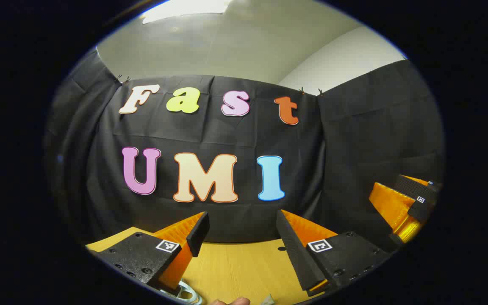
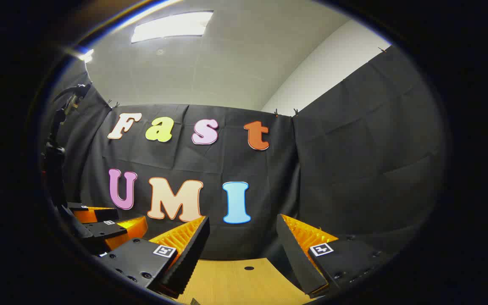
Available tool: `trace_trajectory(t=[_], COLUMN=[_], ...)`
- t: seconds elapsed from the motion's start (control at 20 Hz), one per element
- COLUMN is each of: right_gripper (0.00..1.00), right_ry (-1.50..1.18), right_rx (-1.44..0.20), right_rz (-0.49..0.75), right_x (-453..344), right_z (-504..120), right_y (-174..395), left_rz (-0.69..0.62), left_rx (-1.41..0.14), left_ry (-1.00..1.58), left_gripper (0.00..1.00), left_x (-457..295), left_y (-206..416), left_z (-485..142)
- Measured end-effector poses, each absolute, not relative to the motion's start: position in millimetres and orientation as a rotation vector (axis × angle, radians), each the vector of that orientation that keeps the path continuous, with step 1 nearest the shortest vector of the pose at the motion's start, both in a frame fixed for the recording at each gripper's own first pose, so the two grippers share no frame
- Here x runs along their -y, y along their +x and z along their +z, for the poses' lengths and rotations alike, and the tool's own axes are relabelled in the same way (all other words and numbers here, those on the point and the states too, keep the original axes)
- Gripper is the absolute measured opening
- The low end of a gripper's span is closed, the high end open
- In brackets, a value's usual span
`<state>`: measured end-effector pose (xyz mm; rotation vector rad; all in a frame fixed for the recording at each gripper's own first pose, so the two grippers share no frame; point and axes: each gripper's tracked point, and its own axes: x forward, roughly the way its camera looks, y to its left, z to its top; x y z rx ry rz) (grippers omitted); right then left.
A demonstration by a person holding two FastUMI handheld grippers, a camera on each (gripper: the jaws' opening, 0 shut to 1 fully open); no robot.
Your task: First open the suitcase, pack the skin care products into it, and then close the suitcase.
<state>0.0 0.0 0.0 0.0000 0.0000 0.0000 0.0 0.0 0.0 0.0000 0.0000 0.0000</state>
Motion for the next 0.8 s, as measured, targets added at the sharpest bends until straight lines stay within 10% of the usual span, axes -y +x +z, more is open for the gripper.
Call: trace_trajectory(t=[0.8], right_gripper=[0.98], right_ry=[0.045], right_rx=[-0.008], right_rz=[0.063], right_x=[2], right_z=[-29], right_y=[20], left_rz=[0.068], left_rx=[-0.010], left_ry=[0.018], left_gripper=[0.94], left_x=[-15], left_y=[4], left_z=[-12])
